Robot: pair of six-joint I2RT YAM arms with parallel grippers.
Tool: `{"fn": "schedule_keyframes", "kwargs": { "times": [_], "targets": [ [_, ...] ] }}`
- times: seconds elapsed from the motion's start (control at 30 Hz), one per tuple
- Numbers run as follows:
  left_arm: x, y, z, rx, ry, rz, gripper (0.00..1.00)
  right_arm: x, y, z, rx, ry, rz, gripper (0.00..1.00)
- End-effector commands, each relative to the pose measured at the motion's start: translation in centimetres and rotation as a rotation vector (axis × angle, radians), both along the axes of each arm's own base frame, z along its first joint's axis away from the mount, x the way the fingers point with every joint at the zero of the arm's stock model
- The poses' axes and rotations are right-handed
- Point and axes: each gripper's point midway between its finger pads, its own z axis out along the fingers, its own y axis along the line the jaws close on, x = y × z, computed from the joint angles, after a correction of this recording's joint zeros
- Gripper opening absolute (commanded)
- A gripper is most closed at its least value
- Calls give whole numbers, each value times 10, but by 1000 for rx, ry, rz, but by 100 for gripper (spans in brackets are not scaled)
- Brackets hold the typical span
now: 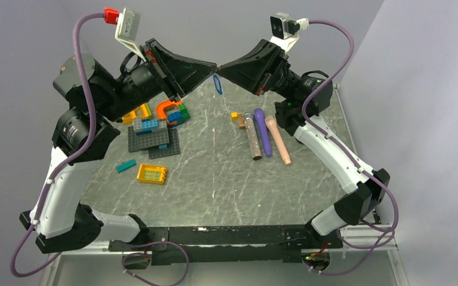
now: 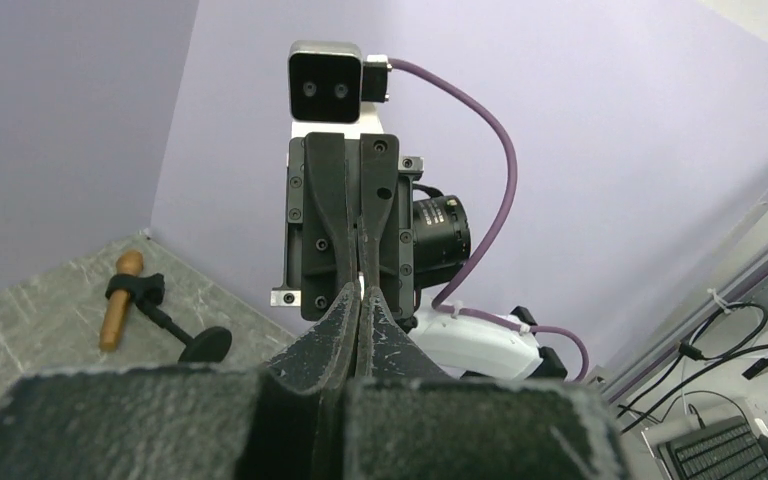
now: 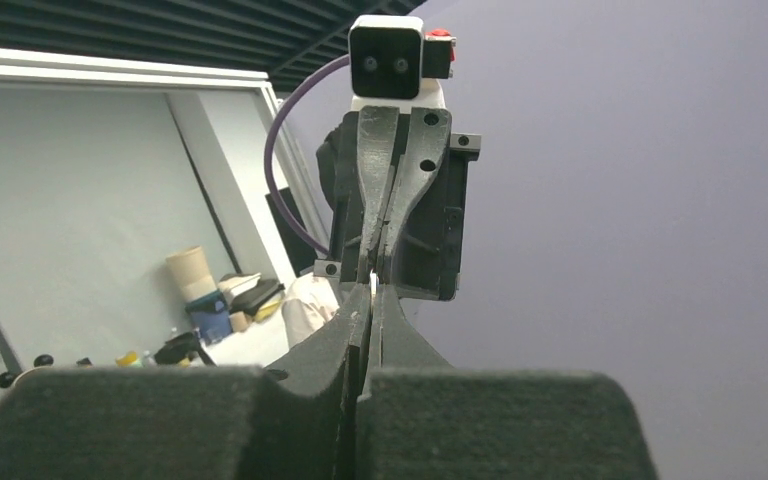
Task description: Remove the keys from the keyring
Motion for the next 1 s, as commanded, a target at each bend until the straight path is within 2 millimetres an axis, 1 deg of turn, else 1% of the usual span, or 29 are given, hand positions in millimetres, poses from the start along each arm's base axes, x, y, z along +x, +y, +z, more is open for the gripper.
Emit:
{"fn": "schedule_keyframes", "kwargs": {
  "times": [0.0,0.07,0.1,0.17,0.27,0.3,0.33,0.37,0.4,0.43,0.47,0.5,0.53,0.57,0.6,0.63,0.7,0.77,0.83,0.9,0.97],
  "targets": [
    [-14,-11,-4,13,-11,-72,0,3,-13,30,137,-3,-55,0],
    [-14,-7,-7,2,-15,-55,0,4,-13,23,136,11,-63,0],
    [-11,-8,-15,7,-5,-49,0,5,-13,18,134,23,-70,0],
    [-11,-4,-20,-8,-5,-34,0,6,-16,9,134,50,-82,0],
    [-14,2,-35,-19,7,-21,0,21,-16,-16,98,161,-150,0],
    [-13,4,-42,-10,16,-8,1,26,-17,-26,81,202,-183,0],
    [-11,8,-50,8,27,19,9,31,-18,-37,60,240,-214,0],
    [-10,14,-59,34,40,46,19,42,-15,-62,0,309,-253,0],
    [-11,21,-66,60,48,75,27,41,-18,-73,-33,327,-283,0],
    [-11,30,-74,83,55,111,40,46,-19,-92,-93,371,-330,0],
    [-12,38,-81,105,60,139,50,49,-21,-109,-151,403,-379,0],
    [-15,45,-87,125,58,156,58,57,-24,-138,-247,480,-447,0],
    [-18,50,-94,151,59,166,64,58,-29,-151,-294,494,-491,0],
    [-20,54,-101,181,66,170,70,63,-34,-178,-394,558,-548,0],
    [-22,58,-109,212,77,175,73,67,-42,-200,-476,600,-598,0],
    [-23,60,-118,247,92,176,75,68,-50,-218,-556,637,-634,0],
    [-26,61,-135,300,129,166,77,67,-58,-244,-692,662,-642,0],
    [-30,60,-148,333,151,142,78,62,-57,-258,-785,658,-598,0],
    [-35,57,-153,352,159,106,79,56,-52,-267,-856,644,-538,0],
    [-40,51,-156,374,164,54,83,50,-53,-266,-886,637,-516,0],
    [-42,43,-159,397,178,6,82,43,-48,-259,-867,605,-460,0]
  ]
}}
